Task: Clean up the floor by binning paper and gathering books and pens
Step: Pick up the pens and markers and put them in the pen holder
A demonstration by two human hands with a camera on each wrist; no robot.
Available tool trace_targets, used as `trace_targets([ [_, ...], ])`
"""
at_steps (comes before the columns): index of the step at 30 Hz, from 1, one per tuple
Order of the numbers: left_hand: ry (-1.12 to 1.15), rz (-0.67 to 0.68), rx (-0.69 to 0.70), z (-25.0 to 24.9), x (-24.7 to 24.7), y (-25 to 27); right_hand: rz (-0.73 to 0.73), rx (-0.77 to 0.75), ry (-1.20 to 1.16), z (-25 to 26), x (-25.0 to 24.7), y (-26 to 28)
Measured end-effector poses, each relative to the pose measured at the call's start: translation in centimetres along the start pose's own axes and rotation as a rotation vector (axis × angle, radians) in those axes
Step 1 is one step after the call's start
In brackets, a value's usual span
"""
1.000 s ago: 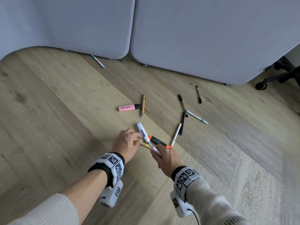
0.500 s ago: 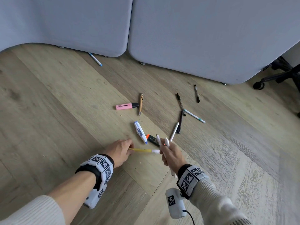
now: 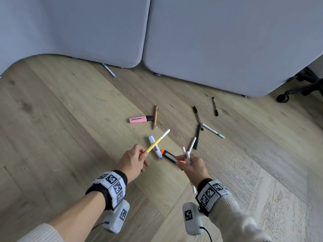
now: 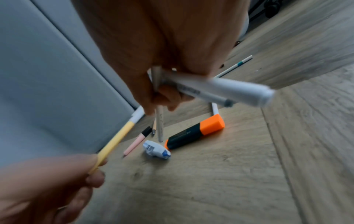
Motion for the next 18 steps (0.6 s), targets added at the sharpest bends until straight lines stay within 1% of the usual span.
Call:
trace_targets([
  [2, -0.002, 0.025, -0.016, -0.3, 0.7, 0.3, -0.062, -0.072, -0.203, 1.2, -0.5, 0.4],
  [4, -0.023, 0.050, -0.015, -1.1, 1.0, 0.6, -0.091, -0.105, -0.427, 2.3, -1.0, 0.8],
  [6, -0.061, 0.085, 0.009, -2.5, 0.6, 0.7, -0.105, -0.102, -0.513, 3.2, -1.1, 0.7],
  [9, -0.149, 0.132, 0.090, -5.9, -1.9, 0.8, -0.119, -0.029, -0.504, 5.2, -0.8, -0.1],
  [11, -0.237, 0.188, 0.141, -8.3, -4.1, 1.2, -0.082, 0.020, -0.572, 7.7, 0.4, -0.8],
  [13, -0.325, 0.268, 0.151, -10.1, -6.3, 2.4, 0.002, 0.023, -0.630, 11.7, 1.9, -0.9],
  [14, -0.359, 0.300, 0.149, -10.7, -7.3, 3.0, 0.047, 0.002, -0.599, 13.9, 2.5, -1.0],
  [16, -0.420, 0.335, 0.146, -11.6, -9.7, 4.6, 0.130, -0.062, -0.454, 18.1, 4.1, -0.8],
  [18, -0.457, 0.378, 0.128, -11.6, -11.5, 6.0, 0.160, -0.119, -0.340, 21.7, 5.3, -0.4],
])
Point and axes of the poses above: each hand's wrist, its own y-axis away from the middle knuckle, its own x-axis out of the palm, z = x × y, the point moved 10 cm from there along -y, towards the middle knuckle, and after that the axes turned 6 degrees about z, right-handed, at the moved point
